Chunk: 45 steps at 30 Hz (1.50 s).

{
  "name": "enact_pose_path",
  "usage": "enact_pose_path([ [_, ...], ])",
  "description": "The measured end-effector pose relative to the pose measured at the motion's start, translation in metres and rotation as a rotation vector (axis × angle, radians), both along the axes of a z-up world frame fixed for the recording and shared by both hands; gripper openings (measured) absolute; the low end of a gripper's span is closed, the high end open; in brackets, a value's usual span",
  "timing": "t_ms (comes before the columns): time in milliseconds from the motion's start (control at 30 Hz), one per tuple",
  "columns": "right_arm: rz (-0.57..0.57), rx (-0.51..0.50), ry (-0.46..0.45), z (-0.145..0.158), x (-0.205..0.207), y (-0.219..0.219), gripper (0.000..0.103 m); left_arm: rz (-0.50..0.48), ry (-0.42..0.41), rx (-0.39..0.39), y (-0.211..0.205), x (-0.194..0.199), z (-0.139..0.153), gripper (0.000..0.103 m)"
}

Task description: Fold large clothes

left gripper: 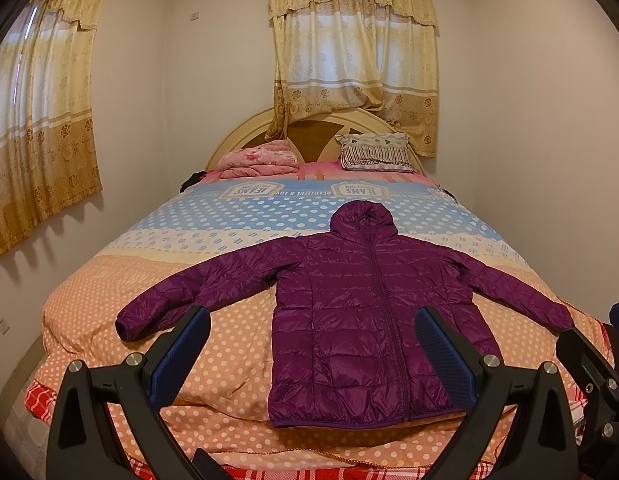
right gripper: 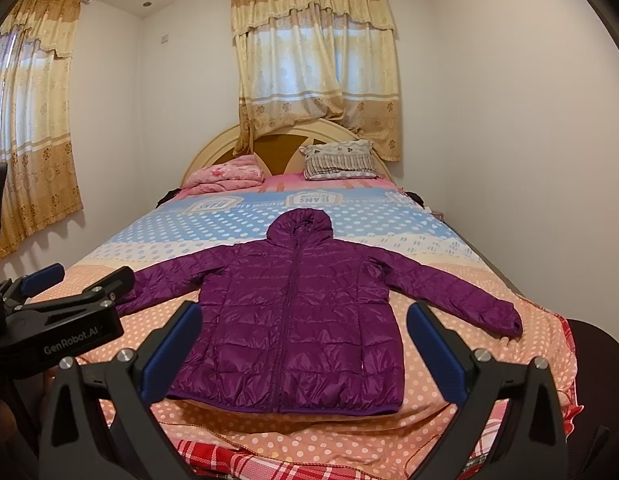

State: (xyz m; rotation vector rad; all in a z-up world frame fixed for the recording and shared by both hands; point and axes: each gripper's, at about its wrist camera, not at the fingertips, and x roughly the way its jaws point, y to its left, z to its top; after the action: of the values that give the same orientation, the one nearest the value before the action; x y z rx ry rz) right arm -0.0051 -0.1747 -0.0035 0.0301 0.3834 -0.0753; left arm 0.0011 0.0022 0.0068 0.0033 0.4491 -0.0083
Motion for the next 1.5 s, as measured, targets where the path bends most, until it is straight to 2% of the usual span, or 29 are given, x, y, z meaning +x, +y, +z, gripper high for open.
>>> enact_pose_path([
  [1500, 0.015, 0.009, 0.013, -0.0012, 0.0019, 0.0030, 0.103, 0.006, 0.005, -0.009, 0.0054, 0.0009, -0.0054, 0.102],
])
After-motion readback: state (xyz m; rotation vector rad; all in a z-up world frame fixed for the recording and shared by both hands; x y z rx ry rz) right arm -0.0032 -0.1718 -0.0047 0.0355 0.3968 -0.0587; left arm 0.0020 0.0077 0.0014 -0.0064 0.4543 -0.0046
